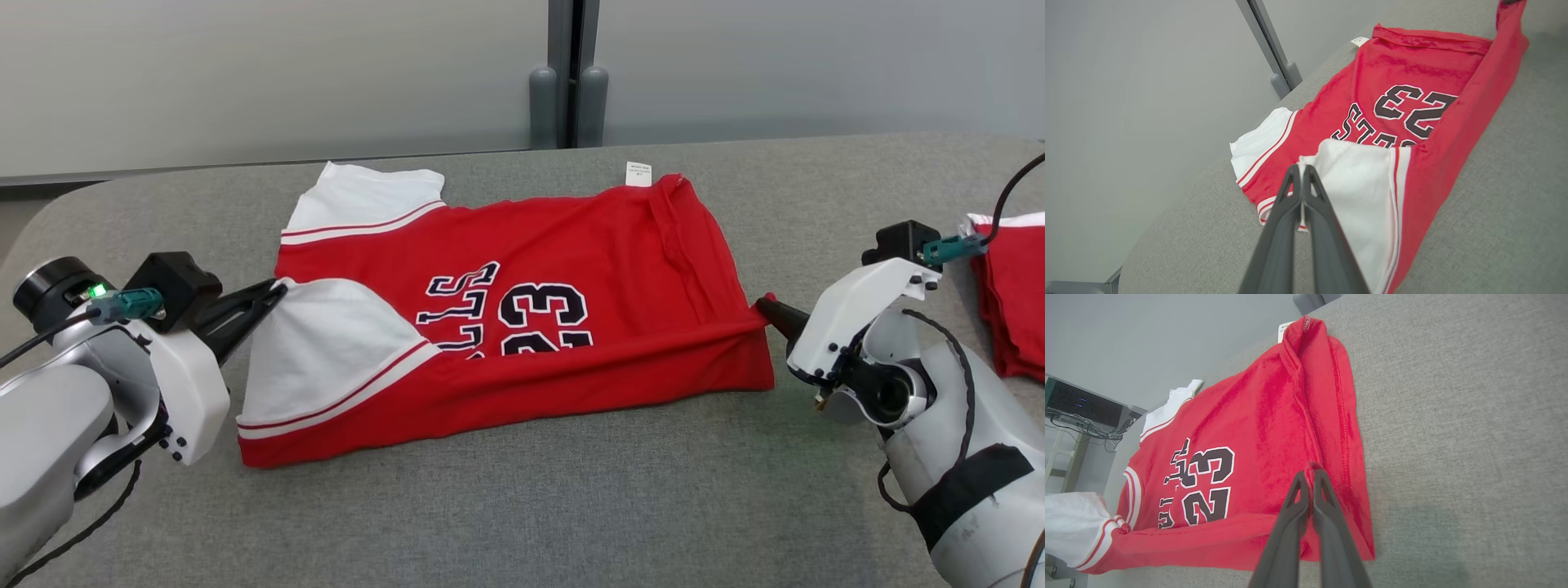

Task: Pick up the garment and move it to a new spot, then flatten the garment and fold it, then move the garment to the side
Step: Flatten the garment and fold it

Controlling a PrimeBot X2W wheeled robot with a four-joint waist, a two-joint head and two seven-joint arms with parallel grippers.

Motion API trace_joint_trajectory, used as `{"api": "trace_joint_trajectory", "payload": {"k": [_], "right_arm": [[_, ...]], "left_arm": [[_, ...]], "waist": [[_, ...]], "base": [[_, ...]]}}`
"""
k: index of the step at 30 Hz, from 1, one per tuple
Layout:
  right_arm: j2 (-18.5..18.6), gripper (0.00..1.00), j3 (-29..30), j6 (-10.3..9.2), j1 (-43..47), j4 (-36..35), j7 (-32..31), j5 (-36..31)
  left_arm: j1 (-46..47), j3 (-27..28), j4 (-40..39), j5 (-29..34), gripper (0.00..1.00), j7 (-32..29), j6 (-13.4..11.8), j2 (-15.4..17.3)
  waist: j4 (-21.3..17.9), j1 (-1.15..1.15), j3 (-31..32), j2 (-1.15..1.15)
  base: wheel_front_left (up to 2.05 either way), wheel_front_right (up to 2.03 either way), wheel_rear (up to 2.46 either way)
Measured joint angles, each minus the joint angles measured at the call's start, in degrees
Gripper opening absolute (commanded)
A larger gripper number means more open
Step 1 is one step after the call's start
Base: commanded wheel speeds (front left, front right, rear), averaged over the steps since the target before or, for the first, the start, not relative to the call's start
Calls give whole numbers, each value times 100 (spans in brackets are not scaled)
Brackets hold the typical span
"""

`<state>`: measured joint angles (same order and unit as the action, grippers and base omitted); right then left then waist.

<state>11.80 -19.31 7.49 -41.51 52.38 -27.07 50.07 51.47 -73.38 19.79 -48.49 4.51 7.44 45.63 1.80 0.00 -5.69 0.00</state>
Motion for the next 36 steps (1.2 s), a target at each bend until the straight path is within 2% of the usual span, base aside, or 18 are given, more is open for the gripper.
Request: {"api": "trace_joint_trajectory", "payload": {"k": [9,20,21,22,26,31,32,33,34,35,36], "right_arm": [[-124,0,-34,0,-288,81,546,-25],[-305,0,-260,0,-430,189,871,77],[-314,0,-283,0,-447,186,938,82],[-318,0,-299,0,-460,192,1013,82],[-330,0,-337,0,-521,283,1310,125],[-337,0,-346,0,-600,488,1608,181],[-347,80,-335,0,-621,558,1667,185],[-357,100,-341,-1,-645,606,1675,214],[-379,100,-346,-1,-661,617,1740,238],[-394,100,-353,0,-671,623,1829,242],[-400,100,-366,0,-682,628,1934,241]], "left_arm": [[420,0,699,97,0,466,0,-260],[539,0,1408,98,0,530,0,-597],[539,0,1495,98,12,533,0,-631],[540,-1,1596,82,14,538,0,-664],[545,0,1893,-14,0,621,0,-751],[563,0,2210,-60,0,726,0,-850],[548,1,2245,-56,0,726,0,-880],[541,0,2301,-74,20,734,0,-909],[544,0,2394,-110,45,789,0,-940],[556,11,2493,-113,84,850,0,-973],[573,48,2596,-123,100,903,0,-1004]], "waist": [[-101,0,-355,0],[-175,0,-635,0],[-183,0,-656,0],[-190,0,-672,0],[-208,0,-697,0],[-213,0,-680,0],[-216,0,-674,0],[-215,0,-669,0],[-213,0,-664,0],[-210,0,-656,0],[-205,0,-646,0]], "base": [[0,0,0],[0,0,0],[0,0,0],[0,0,0],[0,0,0],[0,0,0],[0,0,0],[0,0,0],[0,0,0],[0,0,0],[0,0,0]]}}
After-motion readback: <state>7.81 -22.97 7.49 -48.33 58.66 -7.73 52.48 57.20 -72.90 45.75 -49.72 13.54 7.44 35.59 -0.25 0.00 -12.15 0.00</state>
